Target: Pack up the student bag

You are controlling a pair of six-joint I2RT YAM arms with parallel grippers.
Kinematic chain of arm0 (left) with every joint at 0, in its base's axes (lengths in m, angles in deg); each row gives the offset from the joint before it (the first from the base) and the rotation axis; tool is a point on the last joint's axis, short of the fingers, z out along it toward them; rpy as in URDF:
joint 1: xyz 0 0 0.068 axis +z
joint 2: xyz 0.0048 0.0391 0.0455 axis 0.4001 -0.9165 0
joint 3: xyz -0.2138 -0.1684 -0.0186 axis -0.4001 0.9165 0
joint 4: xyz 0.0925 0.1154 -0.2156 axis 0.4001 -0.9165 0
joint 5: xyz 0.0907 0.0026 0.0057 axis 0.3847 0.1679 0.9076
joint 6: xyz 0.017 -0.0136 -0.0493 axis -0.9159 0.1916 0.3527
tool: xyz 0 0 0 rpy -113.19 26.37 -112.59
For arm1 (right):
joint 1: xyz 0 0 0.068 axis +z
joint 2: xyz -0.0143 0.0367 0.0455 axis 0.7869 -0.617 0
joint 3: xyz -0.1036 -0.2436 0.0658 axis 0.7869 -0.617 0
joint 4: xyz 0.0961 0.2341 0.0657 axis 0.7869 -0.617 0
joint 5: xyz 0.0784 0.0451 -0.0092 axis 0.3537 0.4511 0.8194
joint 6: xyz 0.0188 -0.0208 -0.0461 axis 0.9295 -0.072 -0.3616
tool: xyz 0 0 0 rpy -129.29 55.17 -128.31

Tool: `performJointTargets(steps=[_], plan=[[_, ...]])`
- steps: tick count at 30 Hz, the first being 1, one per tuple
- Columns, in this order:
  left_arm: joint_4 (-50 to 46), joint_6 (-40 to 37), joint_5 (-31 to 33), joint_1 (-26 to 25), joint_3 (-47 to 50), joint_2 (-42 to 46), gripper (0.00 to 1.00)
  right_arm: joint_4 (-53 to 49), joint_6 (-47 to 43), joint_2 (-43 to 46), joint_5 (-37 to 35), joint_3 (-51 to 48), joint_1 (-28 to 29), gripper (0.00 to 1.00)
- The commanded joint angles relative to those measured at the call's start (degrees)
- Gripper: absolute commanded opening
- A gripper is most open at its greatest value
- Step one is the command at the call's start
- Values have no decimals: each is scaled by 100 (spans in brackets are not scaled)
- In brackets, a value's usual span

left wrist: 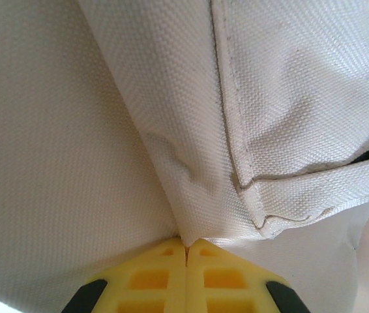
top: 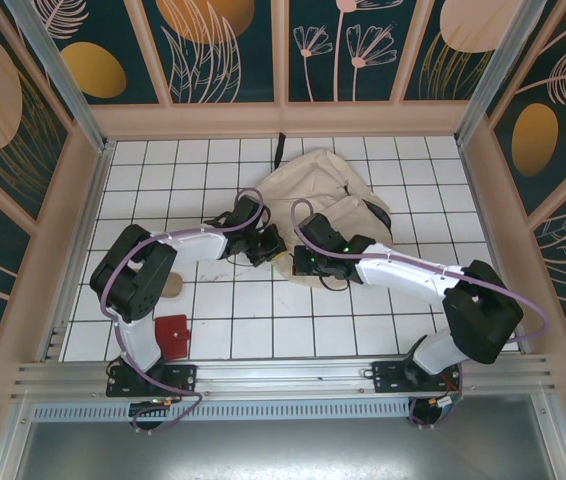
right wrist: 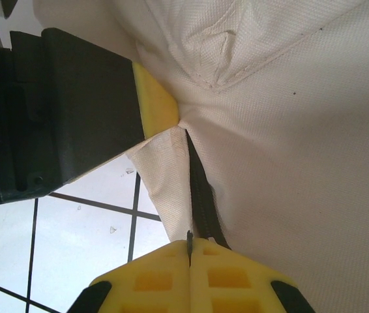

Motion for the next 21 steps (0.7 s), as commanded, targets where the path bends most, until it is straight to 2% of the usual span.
performJointTargets(steps=[1, 7, 12, 21], plan=[[-103, -115, 386, -45, -32, -104, 0, -131, 111, 253, -253, -86, -61, 0], [-289, -312, 734, 112, -54, 47, 0, -531, 145, 548, -702, -21, -148, 0], [-476, -346, 1185, 338, 65, 145, 0, -1028, -49, 497, -735, 358, -99, 0], [-458, -493, 1438, 648, 200, 84, 0, -1510, -144, 553, -806, 650, -9, 0]])
